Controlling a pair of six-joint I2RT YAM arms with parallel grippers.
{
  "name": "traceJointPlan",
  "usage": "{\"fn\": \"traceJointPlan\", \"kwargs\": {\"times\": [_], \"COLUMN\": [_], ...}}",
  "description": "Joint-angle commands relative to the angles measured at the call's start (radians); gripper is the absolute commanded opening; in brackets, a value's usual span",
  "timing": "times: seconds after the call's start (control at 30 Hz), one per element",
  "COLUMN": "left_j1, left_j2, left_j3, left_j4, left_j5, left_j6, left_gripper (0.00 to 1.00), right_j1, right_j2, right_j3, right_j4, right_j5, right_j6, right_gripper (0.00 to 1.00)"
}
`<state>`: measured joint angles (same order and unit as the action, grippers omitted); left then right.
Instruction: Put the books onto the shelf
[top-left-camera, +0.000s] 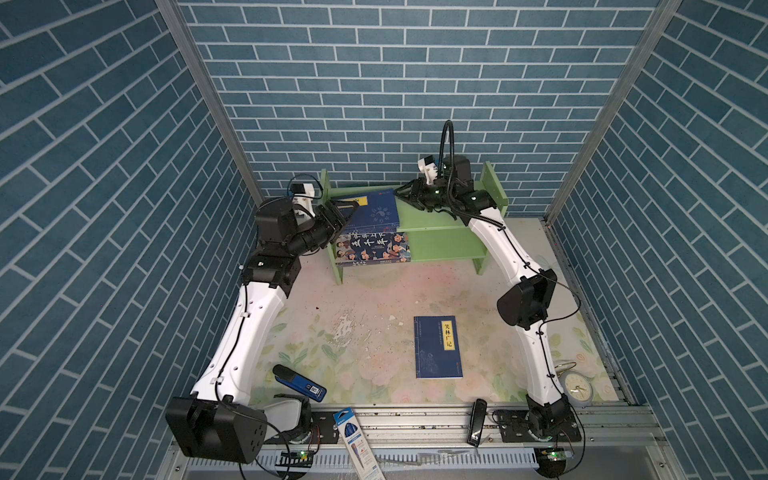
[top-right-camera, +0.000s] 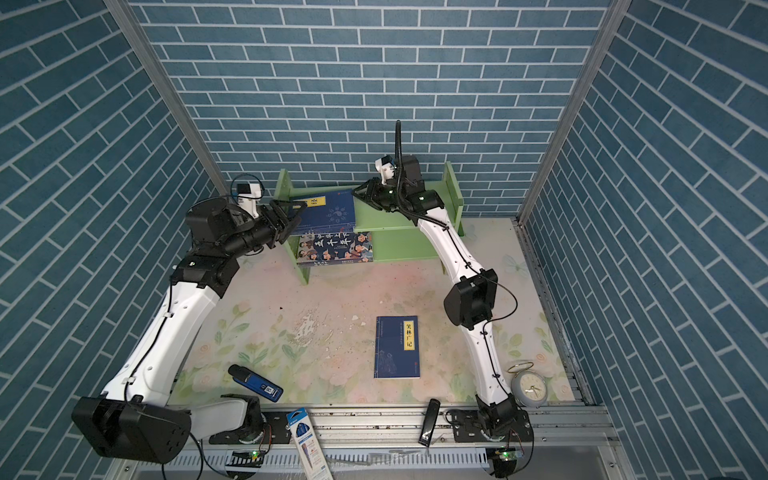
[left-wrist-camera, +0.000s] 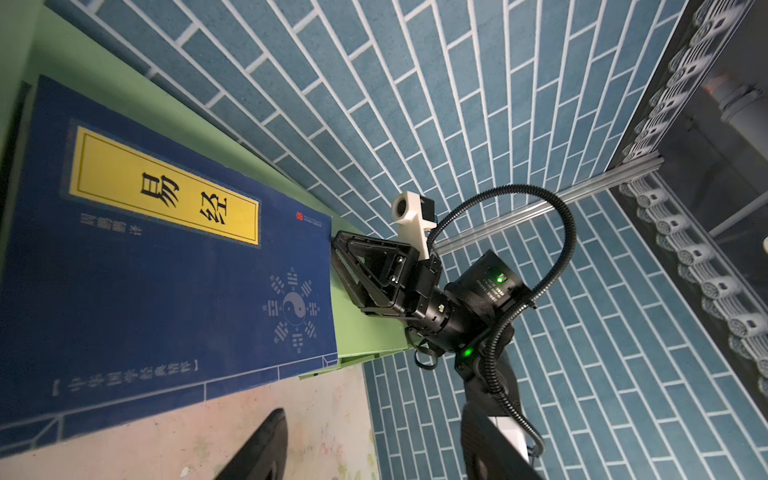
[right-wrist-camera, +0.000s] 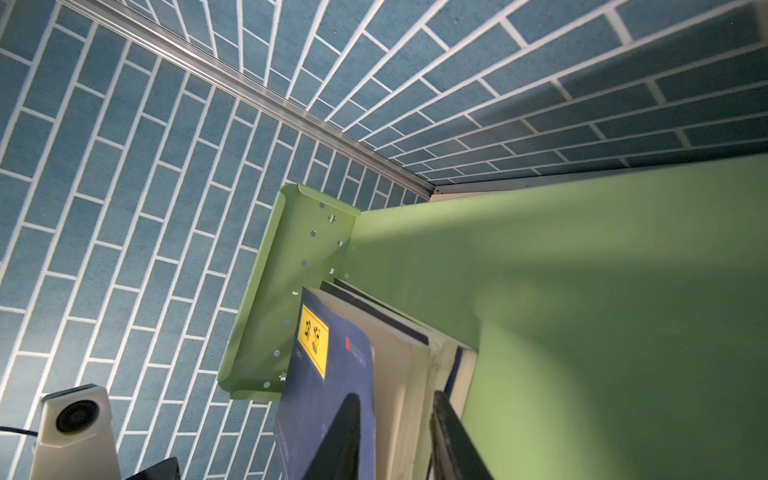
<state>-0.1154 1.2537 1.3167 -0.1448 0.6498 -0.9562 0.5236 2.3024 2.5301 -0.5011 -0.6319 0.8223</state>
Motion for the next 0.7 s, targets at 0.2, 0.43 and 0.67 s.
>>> {"fn": "traceJointPlan", "kwargs": {"times": [0.2, 0.43, 0.67], "left_j1": [0.005, 0.003, 0.002], "left_j2": [0.040, 0.058, 0.062], "left_j3": [-0.030, -0.043, -0.050], "left_j4": [0.053, 0.072, 0.066], "left_j5": [0.048, 0.121, 0.133], "left_j6": [0.093, 0.138, 0.179], "left_gripper": [0.69, 0.69, 0.69], "right_j1": [0.020, 0.041, 0.059], "right_j2": [-0.246, -0.258, -0.215], "right_j3": [-0.235, -0.277, -0.238], "right_j4": [0.004, -0.047, -0.084], "right_j5": [0.021, 0.046, 0.082], "right_j6": [-0.080, -0.131, -0.162], "right_gripper": [0.31, 0.31, 0.31]}}
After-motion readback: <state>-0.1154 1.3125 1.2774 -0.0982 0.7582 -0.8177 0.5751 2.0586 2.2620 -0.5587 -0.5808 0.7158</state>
